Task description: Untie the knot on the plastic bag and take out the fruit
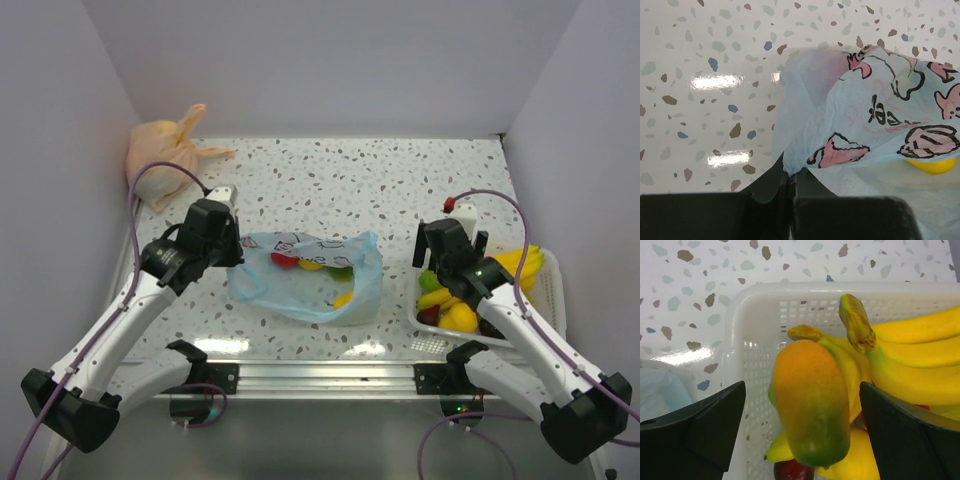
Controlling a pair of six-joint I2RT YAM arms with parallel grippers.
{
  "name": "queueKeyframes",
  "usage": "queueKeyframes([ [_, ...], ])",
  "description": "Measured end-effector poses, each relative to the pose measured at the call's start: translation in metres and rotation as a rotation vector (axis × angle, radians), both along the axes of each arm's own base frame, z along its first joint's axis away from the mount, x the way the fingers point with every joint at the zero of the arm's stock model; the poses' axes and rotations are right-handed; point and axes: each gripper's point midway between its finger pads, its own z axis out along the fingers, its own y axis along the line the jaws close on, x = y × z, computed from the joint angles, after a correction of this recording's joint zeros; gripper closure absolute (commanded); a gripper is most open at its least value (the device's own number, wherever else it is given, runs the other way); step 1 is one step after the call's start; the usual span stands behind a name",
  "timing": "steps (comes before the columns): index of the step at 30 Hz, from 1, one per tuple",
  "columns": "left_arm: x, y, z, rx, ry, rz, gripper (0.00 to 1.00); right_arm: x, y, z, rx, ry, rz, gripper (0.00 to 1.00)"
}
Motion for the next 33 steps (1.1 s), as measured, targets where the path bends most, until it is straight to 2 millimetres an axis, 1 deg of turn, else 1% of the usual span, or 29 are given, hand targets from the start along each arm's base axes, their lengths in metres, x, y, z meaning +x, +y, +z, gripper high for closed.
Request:
queueKeyframes([
  [2, -0.001, -0.001, -0.002, -0.005, 0.003, -0.006, 1.00, 0.004, 0.007, 0.008, 0.019, -0.001, 0.032, 0.01],
  [3, -0.002, -0.001, -0.003, -0.007, 0.004, -0.008, 1.00, 0.008, 0.013, 0.015, 0.037, -0.009, 0.052, 0.01],
  [7, -0.002, -0.004, -0.004, -0.019, 0.007, -0.019, 1.00, 0.019, 0.043, 0.053, 0.145, -0.061, 0.185, 0.01],
  [9, -0.002, -0.006, -0.005, -0.023, 0.008, -0.023, 1.00, 0.022, 0.063, 0.080, 0.214, -0.105, 0.274, 0.01],
  [10, -0.002, -0.006, -0.005, -0.025, 0.008, -0.025, 1.00, 0.023, 0.076, 0.099, 0.259, -0.131, 0.336, 0.01],
  [11, -0.002, -0.006, -0.005, -0.026, 0.008, -0.026, 1.00, 0.024, 0.084, 0.112, 0.283, -0.149, 0.374, 0.01],
  [13, -0.002, -0.007, -0.004, -0.028, 0.008, -0.028, 1.00, 0.026, 0.106, 0.148, 0.349, -0.201, 0.483, 0.01],
  [15, -0.002, -0.007, -0.004, -0.030, 0.008, -0.029, 1.00, 0.026, 0.128, 0.177, 0.394, -0.234, 0.587, 0.01],
  [16, -0.002, -0.007, -0.004, -0.031, 0.008, -0.029, 1.00, 0.026, 0.136, 0.187, 0.410, -0.246, 0.625, 0.01],
  [18, -0.002, -0.008, -0.004, -0.032, 0.007, -0.030, 1.00, 0.022, 0.159, 0.203, 0.429, -0.254, 0.712, 0.01],
  [20, -0.002, -0.008, -0.004, -0.034, 0.005, -0.031, 1.00, 0.013, 0.186, 0.210, 0.440, -0.234, 0.802, 0.01],
  [21, -0.002, -0.008, -0.004, -0.036, 0.004, -0.032, 1.00, 0.009, 0.200, 0.211, 0.444, -0.221, 0.846, 0.01],
  [23, -0.002, -0.008, -0.004, -0.037, 0.003, -0.033, 1.00, 0.002, 0.226, 0.204, 0.444, -0.169, 0.919, 0.01],
  [25, -0.003, -0.008, -0.006, -0.037, 0.005, -0.034, 1.00, 0.001, 0.244, 0.185, 0.427, -0.097, 0.951, 0.01],
  [26, -0.004, -0.008, -0.006, -0.038, 0.007, -0.035, 1.00, 0.001, 0.248, 0.174, 0.417, -0.062, 0.953, 0.01],
  [29, -0.006, -0.007, -0.006, -0.040, 0.002, -0.035, 1.00, 0.008, 0.255, 0.126, 0.373, 0.069, 0.929, 0.01],
  [33, -0.009, -0.005, -0.008, -0.042, -0.002, -0.035, 1.00, 0.005, 0.248, 0.057, 0.304, 0.249, 0.882, 0.01],
])
